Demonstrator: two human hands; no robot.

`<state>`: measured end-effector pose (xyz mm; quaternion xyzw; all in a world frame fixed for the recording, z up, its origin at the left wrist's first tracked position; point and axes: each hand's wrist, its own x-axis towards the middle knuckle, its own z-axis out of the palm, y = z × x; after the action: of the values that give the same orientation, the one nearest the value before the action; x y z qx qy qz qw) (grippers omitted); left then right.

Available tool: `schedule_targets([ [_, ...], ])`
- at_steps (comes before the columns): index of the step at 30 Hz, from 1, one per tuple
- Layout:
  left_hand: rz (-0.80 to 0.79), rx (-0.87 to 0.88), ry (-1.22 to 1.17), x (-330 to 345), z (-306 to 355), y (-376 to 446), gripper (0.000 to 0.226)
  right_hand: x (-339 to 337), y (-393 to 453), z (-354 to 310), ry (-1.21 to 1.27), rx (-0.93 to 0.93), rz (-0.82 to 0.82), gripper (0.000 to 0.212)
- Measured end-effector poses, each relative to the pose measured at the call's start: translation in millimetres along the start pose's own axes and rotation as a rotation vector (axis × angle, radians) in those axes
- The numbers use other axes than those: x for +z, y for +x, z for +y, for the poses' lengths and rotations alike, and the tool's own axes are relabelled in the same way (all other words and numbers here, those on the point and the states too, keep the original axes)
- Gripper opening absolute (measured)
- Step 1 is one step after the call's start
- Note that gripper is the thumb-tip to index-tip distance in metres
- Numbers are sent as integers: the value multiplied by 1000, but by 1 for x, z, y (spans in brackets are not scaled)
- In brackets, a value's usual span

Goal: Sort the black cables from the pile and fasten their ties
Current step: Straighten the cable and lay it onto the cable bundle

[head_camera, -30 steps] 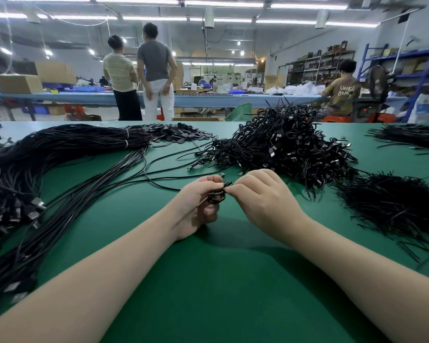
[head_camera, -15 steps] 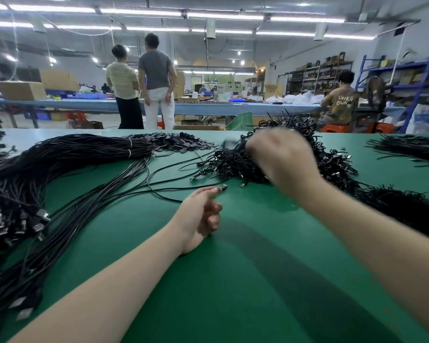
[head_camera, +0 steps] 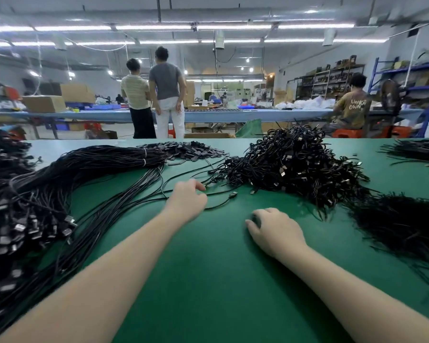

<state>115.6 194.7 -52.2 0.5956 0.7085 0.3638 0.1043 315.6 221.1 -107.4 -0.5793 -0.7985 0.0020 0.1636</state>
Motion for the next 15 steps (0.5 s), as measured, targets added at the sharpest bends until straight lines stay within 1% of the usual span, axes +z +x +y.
schedule_targets([
  [2,-84,-36,487,-37,-15,5,37,-1,0,5,47,-17,14,38],
  [4,-122,-86,955,-74,-34,1,38,-2,1,8,68,-41,34,36],
  [5,-178,-140,1094,-91,-42,-4,34,-1,1,7,73,-46,38,35],
  [6,-267,-212,1155,-106,-52,-10,28,-1,1,7,79,-46,44,34],
  [7,-382,-313,1144,-119,-58,-17,24,0,1,7,89,-47,51,33],
  [8,-482,-413,1063,-129,-65,-23,25,-1,1,7,99,-45,58,32],
  [9,-534,-488,958,-136,-73,-27,33,-2,2,8,106,-45,61,32],
  [10,-525,-532,844,-141,-81,-31,38,-2,2,8,108,-46,60,32],
  [11,-494,-533,762,-145,-89,-35,40,-3,1,8,110,-48,56,32],
  [13,-444,-527,670,-150,-99,-41,37,-4,0,8,119,-47,45,32],
  [15,-444,-556,611,-153,-102,-44,33,-5,-1,7,127,-41,42,32],
])
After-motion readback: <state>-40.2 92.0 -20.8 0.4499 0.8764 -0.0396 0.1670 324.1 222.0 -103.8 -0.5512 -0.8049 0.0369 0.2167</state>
